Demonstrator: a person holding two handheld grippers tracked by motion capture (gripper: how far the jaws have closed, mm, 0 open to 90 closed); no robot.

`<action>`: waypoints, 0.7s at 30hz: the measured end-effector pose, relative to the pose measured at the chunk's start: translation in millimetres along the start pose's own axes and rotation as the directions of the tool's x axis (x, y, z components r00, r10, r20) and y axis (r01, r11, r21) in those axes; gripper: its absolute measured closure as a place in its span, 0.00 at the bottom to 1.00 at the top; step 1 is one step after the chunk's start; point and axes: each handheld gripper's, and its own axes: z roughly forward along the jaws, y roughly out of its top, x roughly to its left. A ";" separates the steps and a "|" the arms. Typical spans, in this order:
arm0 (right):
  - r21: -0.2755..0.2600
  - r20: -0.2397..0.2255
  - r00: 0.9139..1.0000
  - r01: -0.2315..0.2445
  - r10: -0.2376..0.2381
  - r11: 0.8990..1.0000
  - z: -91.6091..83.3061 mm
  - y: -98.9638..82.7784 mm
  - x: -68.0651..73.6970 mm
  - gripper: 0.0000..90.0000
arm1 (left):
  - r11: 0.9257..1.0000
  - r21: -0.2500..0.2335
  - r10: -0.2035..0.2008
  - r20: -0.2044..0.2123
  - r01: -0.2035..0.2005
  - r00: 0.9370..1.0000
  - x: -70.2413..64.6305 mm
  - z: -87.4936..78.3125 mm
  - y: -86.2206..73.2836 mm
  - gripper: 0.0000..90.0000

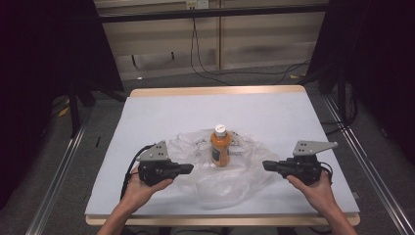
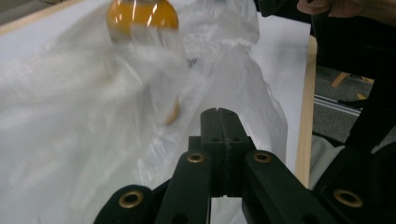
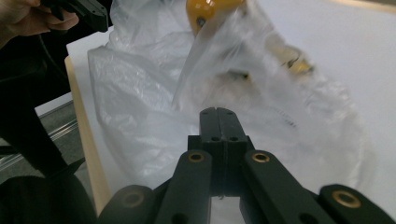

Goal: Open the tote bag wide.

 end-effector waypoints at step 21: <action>0.175 -0.091 0.993 0.085 -0.070 0.981 71.8 73.7 -28.2 1.00 | 0.974 0.222 -0.025 -0.035 0.032 0.999 74.1 68.7 38.5 1.00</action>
